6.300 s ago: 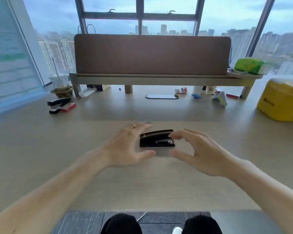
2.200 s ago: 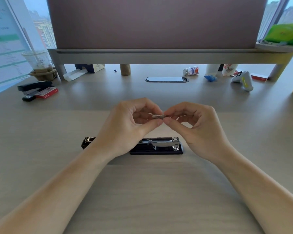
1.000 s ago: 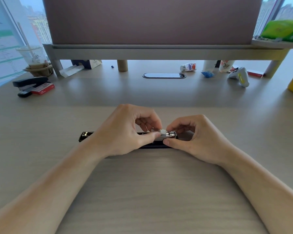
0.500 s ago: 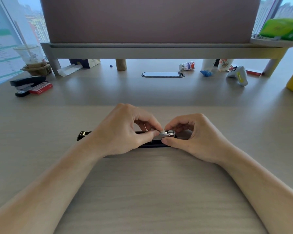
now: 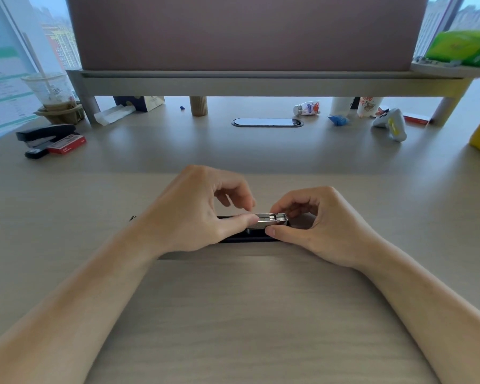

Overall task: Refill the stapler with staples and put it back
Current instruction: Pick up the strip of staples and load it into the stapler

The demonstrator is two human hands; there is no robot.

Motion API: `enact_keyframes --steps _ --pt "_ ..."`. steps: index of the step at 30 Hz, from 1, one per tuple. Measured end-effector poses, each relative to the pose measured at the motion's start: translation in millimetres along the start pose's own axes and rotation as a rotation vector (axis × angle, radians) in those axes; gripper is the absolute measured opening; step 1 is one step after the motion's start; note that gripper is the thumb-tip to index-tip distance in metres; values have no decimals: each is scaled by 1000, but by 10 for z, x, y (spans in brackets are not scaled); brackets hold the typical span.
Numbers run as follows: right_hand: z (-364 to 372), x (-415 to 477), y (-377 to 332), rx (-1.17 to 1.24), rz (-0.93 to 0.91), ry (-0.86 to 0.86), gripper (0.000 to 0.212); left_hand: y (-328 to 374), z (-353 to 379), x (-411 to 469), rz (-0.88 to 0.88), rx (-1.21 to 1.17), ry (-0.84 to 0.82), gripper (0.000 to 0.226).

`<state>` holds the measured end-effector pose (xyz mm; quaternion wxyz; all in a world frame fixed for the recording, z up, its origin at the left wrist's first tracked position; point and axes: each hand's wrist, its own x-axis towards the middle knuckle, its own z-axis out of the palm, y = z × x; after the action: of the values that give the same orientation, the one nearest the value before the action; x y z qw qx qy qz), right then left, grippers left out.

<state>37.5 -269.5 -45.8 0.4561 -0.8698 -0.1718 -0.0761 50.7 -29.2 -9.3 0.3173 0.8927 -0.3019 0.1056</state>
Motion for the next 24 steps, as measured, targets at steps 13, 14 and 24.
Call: enact_keyframes --steps 13,14,24 --pt "4 -1 8 -8 12 -9 16 -24 90 10 77 55 -73 14" --pt "4 -2 13 -8 10 -6 16 -24 94 8 79 55 -73 14" --pt "19 22 70 -30 -7 3 15 -6 68 15 26 36 -95 30"
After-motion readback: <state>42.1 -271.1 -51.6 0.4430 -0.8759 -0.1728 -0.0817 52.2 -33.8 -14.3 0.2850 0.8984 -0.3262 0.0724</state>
